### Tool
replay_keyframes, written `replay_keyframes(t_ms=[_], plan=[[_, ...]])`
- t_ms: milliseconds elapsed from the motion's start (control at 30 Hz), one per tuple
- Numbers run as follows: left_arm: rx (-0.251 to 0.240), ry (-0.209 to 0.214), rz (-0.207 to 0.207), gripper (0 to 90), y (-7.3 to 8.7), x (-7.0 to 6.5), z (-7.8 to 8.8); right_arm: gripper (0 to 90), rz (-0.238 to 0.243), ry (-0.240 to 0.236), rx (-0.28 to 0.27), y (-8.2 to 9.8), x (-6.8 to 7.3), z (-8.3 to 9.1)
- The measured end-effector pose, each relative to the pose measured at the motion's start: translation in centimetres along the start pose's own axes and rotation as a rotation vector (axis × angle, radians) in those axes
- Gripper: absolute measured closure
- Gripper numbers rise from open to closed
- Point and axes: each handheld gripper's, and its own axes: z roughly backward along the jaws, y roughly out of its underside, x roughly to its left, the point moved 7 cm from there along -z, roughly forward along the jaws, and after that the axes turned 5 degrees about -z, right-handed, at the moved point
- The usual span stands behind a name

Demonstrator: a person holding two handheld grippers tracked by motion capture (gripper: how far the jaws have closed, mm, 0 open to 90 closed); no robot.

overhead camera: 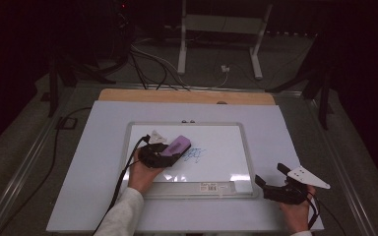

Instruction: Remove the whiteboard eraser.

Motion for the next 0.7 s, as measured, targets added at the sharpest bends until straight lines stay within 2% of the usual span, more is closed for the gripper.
replay_keyframes(t_ms=[700], plan=[[0.057, 0.010, -0.034, 41.0, 1.3, -1.2, -1.0, 0.1, 0.002, 0.004, 0.001, 0.0, -0.1, 0.1]])
